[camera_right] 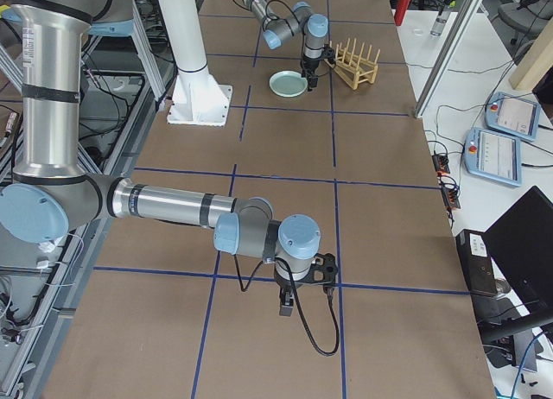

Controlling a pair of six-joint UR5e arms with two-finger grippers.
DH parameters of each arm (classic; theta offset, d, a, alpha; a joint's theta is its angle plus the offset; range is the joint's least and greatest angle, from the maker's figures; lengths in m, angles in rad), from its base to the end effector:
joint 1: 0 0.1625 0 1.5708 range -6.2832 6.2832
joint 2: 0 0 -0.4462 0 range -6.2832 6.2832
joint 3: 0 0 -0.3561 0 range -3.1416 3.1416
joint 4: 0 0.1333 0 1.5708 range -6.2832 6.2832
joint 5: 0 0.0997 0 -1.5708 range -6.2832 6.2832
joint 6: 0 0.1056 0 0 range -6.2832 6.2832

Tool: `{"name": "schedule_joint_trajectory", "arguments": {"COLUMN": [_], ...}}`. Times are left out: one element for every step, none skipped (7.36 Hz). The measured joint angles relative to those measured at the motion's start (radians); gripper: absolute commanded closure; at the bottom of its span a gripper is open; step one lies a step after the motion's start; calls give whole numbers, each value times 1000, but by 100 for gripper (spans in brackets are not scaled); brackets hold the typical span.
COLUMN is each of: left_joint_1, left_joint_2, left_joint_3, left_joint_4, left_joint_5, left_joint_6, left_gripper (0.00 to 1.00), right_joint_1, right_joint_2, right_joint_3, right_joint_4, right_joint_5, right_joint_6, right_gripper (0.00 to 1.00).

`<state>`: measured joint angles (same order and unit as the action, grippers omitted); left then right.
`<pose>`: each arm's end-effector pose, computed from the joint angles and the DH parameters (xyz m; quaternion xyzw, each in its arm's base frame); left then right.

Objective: Place plate on rack
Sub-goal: 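Reach the left gripper down to the green plate and grip its rim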

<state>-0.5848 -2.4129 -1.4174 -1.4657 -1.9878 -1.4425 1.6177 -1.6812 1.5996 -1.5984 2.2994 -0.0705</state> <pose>0.5706 -0.4863 0.2589 -0.0875 0.3329 -0.1540 0.9262 0.0815 -0.3929 0.7242 -0.0300 -0.3581 0.0084 0.9331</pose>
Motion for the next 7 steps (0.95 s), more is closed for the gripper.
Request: {"name": "schedule_joint_trajectory", "arguments": {"left_joint_1": [20,35,45,51,52,52,53], "left_joint_2": [0,0,2,3,4,5,6], "left_joint_3": [12,16,15,12,9,7,7], "left_joint_4": [-17,-23,-26,-26,-27,-27,-27], "left_joint_5": [7,9,10,10,10,10,10], "left_joint_6": [-9,-16,-19,-19,-19,-19,-18], "left_gripper": [1,14,27,45,59,67,67], "right_joint_1": [0,0,0,0,0,0,0], "right_joint_2": [0,0,0,0,0,0,0], "right_joint_3": [0,0,0,0,0,0,0], "right_joint_4": [0,0,0,0,0,0,0], "right_joint_5": [0,0,0,0,0,0,0], "right_joint_6": [0,0,0,0,0,0,0], "right_gripper": [0,0,0,0,0,0,0]}}
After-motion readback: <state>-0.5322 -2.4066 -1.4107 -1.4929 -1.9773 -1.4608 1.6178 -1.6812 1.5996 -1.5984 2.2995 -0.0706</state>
